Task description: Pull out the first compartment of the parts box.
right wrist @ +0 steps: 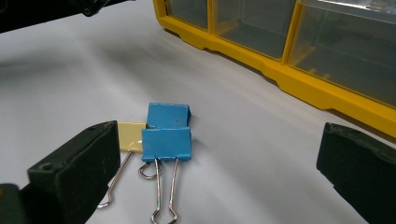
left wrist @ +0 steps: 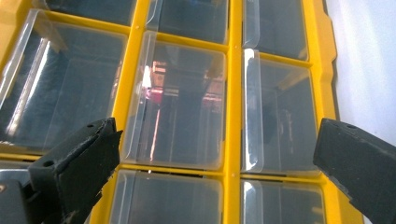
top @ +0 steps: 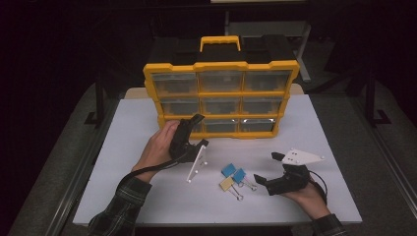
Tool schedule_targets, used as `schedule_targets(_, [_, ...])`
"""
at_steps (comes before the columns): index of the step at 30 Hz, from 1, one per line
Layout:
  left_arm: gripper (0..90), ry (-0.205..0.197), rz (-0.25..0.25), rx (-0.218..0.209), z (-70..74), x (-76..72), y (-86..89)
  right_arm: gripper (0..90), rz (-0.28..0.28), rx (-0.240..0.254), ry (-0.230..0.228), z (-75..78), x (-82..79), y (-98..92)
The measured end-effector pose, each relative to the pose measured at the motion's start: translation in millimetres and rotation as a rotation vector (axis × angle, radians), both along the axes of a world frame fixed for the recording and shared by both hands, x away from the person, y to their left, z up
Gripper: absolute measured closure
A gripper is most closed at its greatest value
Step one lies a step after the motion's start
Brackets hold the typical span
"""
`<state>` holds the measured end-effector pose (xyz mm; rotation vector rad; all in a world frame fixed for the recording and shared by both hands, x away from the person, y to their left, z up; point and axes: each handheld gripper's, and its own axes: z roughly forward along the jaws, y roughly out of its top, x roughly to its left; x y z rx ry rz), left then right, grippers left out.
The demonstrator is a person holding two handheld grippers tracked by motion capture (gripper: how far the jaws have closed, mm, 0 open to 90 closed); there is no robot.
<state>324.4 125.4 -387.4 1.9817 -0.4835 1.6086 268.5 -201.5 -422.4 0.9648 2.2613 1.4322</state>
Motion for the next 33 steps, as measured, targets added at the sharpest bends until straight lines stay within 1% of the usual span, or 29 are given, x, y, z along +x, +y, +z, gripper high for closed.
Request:
schedule_targets(3, [0.3, -0.005, 0.005, -0.004, 3.1, 0.3, 2.7, 0.0, 0.000, 0.001, 0.000, -0.1, 0.1, 0.0])
schedule_targets(9, [0.4, -0.018, 0.024, 0.004, 9.6, -0.3, 7.3, 0.0, 0.001, 0.004, 0.005, -0.3, 0.7, 0.0])
schedule_targets(10, [0.4, -0.018, 0.022, -0.001, 10.0, -0.1, 7.7, 0.0, 0.000, 0.005, 0.005, -0.2, 0.8, -0.3])
schedule_targets(11, [0.3, -0.024, 0.027, 0.006, 11.5, -0.2, 8.5, 0.0, 0.000, 0.006, 0.005, -0.1, 0.8, -0.4])
schedule_targets(12, [0.3, -0.028, 0.027, 0.000, 12.3, 0.0, 9.2, 0.0, 0.000, 0.005, 0.005, -0.1, 0.7, -0.4])
schedule_targets(16, [0.3, -0.037, 0.032, 0.001, 16.7, 0.1, 12.3, 0.0, -0.001, 0.005, 0.005, -0.2, 0.7, -0.1])
schedule_targets(20, [0.4, -0.049, 0.034, 0.008, 22.5, 0.5, 15.3, 0.0, -0.002, 0.005, 0.004, -0.1, 0.8, -0.3])
schedule_targets(26, [0.4, -0.067, 0.030, 0.003, 32.9, 1.6, 17.4, 0.0, -0.002, 0.004, 0.004, -0.1, 0.7, -0.1])
schedule_targets(33, [0.4, -0.087, 0.042, -0.002, 45.4, 3.4, 21.6, 0.0, -0.002, 0.004, 0.004, -0.1, 0.6, -0.2])
